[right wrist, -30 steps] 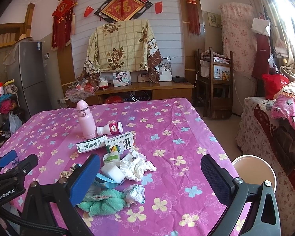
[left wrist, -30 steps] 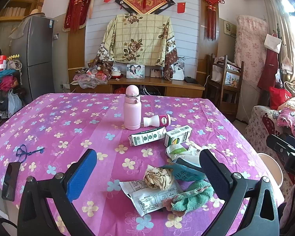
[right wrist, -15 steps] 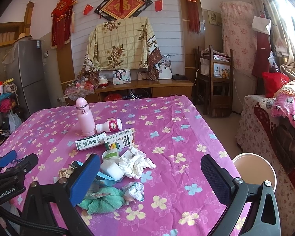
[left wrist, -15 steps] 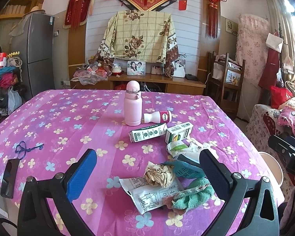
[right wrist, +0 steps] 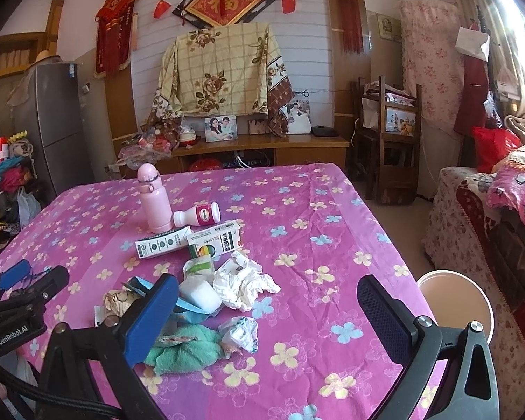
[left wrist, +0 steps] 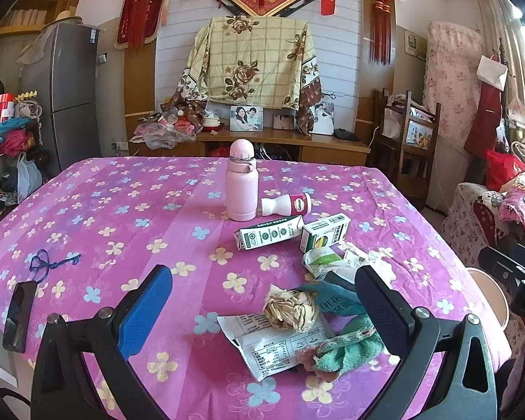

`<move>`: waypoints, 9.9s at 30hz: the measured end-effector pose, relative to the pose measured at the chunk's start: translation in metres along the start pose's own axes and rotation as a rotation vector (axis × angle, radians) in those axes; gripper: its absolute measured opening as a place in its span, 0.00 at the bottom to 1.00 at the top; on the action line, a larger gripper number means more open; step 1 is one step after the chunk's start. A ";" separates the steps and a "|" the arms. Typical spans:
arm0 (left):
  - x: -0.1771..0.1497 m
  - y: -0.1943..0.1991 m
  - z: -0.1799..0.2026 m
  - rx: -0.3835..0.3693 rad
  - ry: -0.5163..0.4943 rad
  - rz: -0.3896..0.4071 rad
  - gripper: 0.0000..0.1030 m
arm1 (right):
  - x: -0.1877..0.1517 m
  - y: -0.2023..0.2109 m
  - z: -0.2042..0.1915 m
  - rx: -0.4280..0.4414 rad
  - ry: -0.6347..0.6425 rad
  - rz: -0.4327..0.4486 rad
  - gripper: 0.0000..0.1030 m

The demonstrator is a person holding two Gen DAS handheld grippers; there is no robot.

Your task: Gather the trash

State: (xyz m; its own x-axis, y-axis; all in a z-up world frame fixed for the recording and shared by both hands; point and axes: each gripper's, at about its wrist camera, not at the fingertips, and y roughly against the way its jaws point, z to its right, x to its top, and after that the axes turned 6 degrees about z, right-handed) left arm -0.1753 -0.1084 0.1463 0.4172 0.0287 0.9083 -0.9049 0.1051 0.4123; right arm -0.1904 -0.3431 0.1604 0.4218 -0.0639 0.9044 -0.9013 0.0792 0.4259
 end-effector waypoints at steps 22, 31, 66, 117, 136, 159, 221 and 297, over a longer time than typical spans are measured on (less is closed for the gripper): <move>-0.020 -0.024 -0.015 0.001 -0.036 -0.099 1.00 | -0.028 -0.046 -0.001 0.073 0.047 -0.228 1.00; -0.033 -0.043 -0.016 -0.086 -0.131 -0.190 1.00 | -0.060 -0.077 -0.005 0.160 0.086 -0.415 1.00; -0.013 -0.087 -0.031 -0.250 -0.063 -0.298 0.28 | -0.071 -0.103 -0.039 0.475 0.057 -0.474 0.69; 0.008 -0.059 0.150 -0.500 -0.178 -0.307 0.27 | -0.039 -0.086 0.112 0.298 -0.130 -0.393 0.26; -0.026 -0.105 0.392 -0.703 -0.247 -0.431 0.28 | -0.079 -0.082 0.351 -0.044 -0.320 -0.444 0.26; -0.045 -0.137 0.423 -0.615 -0.201 -0.468 0.63 | -0.112 -0.095 0.408 -0.106 -0.440 -0.407 0.66; -0.087 -0.076 0.093 -0.339 -0.138 -0.443 0.75 | -0.036 -0.126 0.039 0.364 -0.080 -0.434 0.66; -0.046 -0.073 0.338 -0.637 -0.304 -0.410 0.35 | -0.055 -0.024 0.295 0.106 -0.328 -0.289 0.29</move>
State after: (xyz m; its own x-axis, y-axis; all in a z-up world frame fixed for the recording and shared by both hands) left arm -0.1570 -0.4536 0.0978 0.5809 -0.3960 0.7111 -0.4261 0.5965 0.6802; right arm -0.2209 -0.6349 0.0936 0.6198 -0.3813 0.6859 -0.7633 -0.0900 0.6397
